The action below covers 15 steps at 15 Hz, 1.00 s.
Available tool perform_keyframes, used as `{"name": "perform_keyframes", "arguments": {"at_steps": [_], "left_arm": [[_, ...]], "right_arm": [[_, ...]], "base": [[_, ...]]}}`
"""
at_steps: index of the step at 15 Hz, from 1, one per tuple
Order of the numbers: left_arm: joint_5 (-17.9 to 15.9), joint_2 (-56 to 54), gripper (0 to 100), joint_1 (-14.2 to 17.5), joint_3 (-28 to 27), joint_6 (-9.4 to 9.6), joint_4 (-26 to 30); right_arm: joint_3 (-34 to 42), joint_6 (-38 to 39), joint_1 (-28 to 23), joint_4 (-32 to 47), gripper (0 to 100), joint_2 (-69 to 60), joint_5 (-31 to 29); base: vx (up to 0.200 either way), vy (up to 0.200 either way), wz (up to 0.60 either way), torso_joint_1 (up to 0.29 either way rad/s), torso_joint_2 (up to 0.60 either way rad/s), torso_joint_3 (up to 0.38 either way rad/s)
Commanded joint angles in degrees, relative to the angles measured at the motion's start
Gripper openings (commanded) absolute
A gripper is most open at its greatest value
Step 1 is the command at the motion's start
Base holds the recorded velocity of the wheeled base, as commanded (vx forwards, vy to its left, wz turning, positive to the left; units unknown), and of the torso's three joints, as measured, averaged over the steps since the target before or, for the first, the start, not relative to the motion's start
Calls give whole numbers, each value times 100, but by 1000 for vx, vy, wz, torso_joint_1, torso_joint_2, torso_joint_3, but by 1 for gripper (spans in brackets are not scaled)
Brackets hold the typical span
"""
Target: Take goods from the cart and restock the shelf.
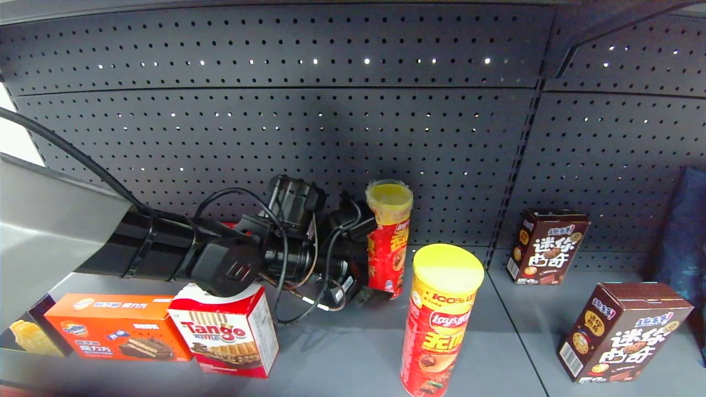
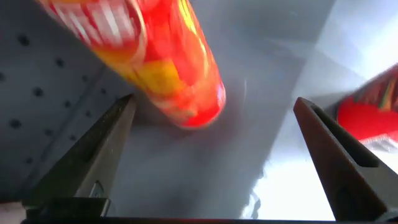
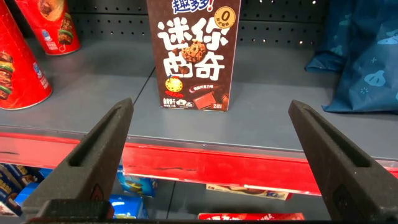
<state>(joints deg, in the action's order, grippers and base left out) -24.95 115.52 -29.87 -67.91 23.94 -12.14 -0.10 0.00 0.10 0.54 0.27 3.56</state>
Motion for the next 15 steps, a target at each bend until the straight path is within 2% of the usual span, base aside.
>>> {"name": "perform_keyframes", "arguments": {"at_steps": [1,3,4,6,8,13,15], "left_arm": [[78,-293,100,7,217,5,-104],[421,-478,100,78,261,14,-210],[676,-530,100,121,270,14,-254],[1432,-618,100,139,393,40,-561],[1845,-671,100,95,551,67,-658],[2337,-636,100,-89,490,67,-667],[2311,-662,100,-230,498,23,-667]], "right_arm": [[1,0,-1,-1,100,8,4],[1,0,-1,-1,100,8,4],[1,0,-1,-1,100,8,4],[1,0,-1,-1,100,8,4],[1,0,-1,-1,100,8,4],[1,0,-1,-1,100,8,4],[1,0,-1,-1,100,8,4]], "base": [[0,0,0,0,0,0],[0,0,0,0,0,0],[0,0,0,0,0,0],[0,0,0,0,0,0],[0,0,0,0,0,0],[0,0,0,0,0,0],[0,0,0,0,0,0]]}}
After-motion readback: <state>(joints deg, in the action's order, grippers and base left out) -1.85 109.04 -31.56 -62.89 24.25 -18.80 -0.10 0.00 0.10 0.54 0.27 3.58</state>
